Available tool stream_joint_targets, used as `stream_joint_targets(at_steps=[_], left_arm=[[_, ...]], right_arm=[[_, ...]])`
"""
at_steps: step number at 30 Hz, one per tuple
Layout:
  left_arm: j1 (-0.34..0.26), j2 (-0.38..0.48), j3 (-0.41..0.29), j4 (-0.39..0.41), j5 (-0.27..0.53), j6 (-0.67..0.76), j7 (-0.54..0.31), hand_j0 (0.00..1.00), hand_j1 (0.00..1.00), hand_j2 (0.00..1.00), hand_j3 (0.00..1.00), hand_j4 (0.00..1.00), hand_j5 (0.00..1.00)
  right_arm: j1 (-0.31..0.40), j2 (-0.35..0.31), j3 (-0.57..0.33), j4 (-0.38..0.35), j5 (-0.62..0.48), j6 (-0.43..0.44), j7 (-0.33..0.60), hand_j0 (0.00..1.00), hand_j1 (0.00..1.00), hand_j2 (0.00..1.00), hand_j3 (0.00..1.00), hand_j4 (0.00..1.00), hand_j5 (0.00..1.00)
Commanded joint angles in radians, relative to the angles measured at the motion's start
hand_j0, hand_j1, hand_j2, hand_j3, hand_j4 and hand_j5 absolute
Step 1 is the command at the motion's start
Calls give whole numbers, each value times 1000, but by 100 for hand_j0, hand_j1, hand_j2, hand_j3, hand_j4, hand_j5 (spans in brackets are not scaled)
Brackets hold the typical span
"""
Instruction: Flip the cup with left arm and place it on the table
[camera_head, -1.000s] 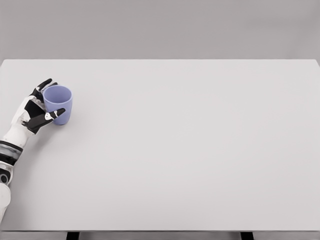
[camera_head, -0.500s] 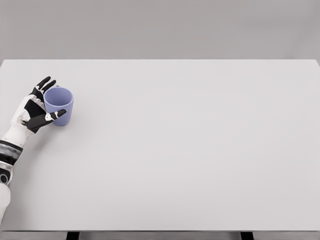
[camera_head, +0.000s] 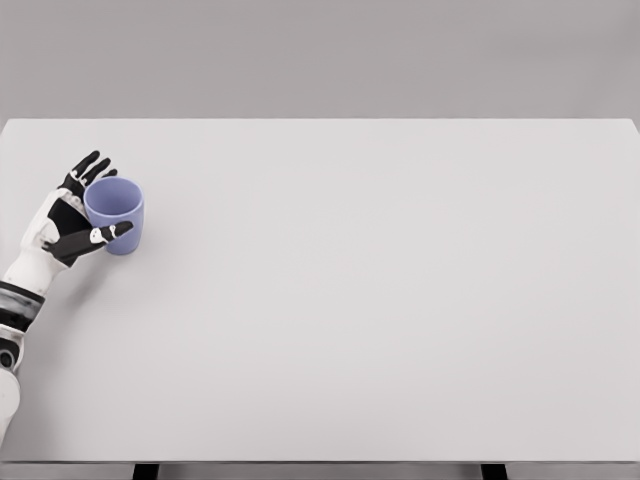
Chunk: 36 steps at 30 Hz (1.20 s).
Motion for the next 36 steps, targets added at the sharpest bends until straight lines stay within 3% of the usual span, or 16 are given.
stream_joint_targets(at_steps=[1, 36], left_arm=[[2, 1, 1, -7, 6, 0, 0, 99, 99, 99, 99, 99, 99], [63, 19, 17, -78, 13, -2, 0, 100, 100, 100, 100, 100, 100]], right_arm=[[0, 0, 0, 0, 0, 0, 0, 100, 100, 100, 100, 100, 100], [0, 0, 0, 0, 0, 0, 0, 100, 100, 100, 100, 100, 100]])
